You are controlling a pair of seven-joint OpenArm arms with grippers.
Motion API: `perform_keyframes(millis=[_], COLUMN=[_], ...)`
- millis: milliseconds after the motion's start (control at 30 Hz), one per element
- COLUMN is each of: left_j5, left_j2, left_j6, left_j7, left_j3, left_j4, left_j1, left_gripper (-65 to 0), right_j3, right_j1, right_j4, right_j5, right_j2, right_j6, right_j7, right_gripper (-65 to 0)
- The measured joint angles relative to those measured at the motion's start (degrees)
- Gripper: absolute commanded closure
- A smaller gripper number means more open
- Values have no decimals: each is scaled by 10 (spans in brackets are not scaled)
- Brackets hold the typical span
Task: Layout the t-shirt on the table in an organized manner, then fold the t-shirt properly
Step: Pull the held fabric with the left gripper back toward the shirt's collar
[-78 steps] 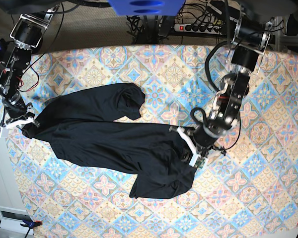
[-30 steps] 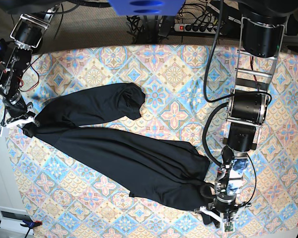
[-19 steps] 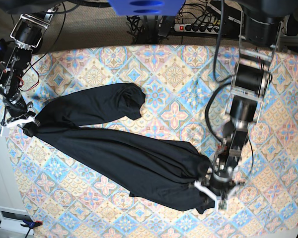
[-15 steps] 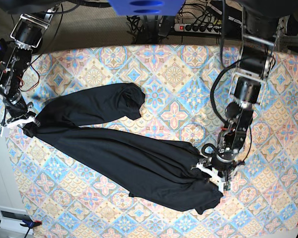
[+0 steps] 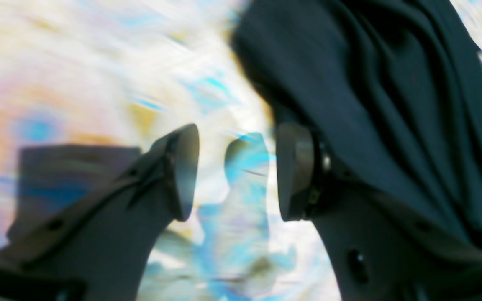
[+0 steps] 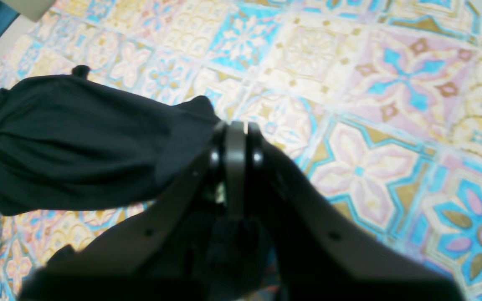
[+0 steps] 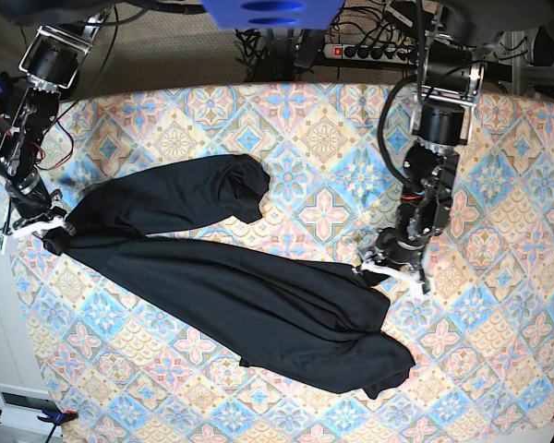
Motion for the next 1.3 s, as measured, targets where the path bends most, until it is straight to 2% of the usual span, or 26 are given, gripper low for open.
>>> perform_keyframes(millis=[400,467,567,600,667,733,1000,1133,1300], left_j5=[-2,-1,-1,0,2,-4,-3,-6,-8], left_j2=[66,72,73,73,72,59,-20,-68,-131], left_j6=[-11,-9,-4,-3,-20,-50,-51,-49,-57], left_j7=[-29,-29,-11,-10,9,55,54,89,85], left_j3=[-2,-2,-2,-1,3,7,7,8,-2], left_j4=[-136,-136,-119,-113,-101,-71,146,250,368], left_j1=[-80,-82,-76,-72,-70,-62,0,70,157], left_gripper=[-279,-203,-31,0,-3,-12,-5,-5,-8], right_j3=[0,0,0,0,0,0,0,0,0], right_j1=[-3,-3,-2,-2,-2,-2,-2,-2,-1], right_j4=[1,1,1,1,1,1,0,1,1], right_j5=[1,1,1,1,1,1,2,2,-1], right_j2=[0,0,0,0,0,0,0,0,0], right_j6=[-1,0,0,0,0,-1,-1,-1,-4], right_j7=[-2,-2,-2,-2,-2,-2,-2,-2,-3], right_gripper=[0,0,0,0,0,0,0,0,0])
